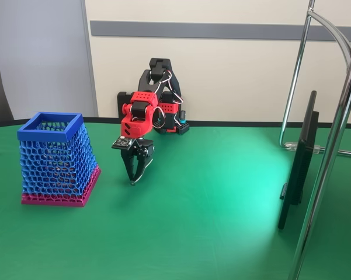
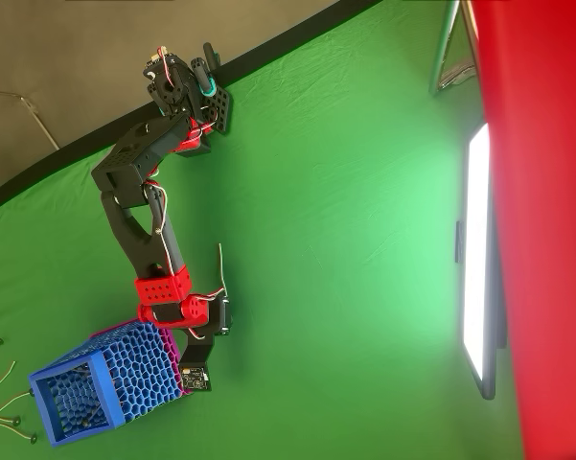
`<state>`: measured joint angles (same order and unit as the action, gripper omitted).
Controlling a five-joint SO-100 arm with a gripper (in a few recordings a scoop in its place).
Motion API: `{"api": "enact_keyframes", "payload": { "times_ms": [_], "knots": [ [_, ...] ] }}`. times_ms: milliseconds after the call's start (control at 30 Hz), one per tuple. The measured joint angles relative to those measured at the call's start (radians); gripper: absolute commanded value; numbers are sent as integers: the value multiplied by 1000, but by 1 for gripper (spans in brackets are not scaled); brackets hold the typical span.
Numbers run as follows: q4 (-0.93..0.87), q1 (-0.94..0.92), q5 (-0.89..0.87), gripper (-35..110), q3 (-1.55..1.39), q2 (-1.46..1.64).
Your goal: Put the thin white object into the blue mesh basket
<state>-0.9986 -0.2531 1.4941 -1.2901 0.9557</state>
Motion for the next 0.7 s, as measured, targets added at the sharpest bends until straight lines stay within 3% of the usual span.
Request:
{"api": "enact_keyframes", "payload": {
  "times_ms": [400,700],
  "knots": [
    [-3,21,-141,1,144,-2],
    [-110,29,-146,13,183,-2]
  ]
}}
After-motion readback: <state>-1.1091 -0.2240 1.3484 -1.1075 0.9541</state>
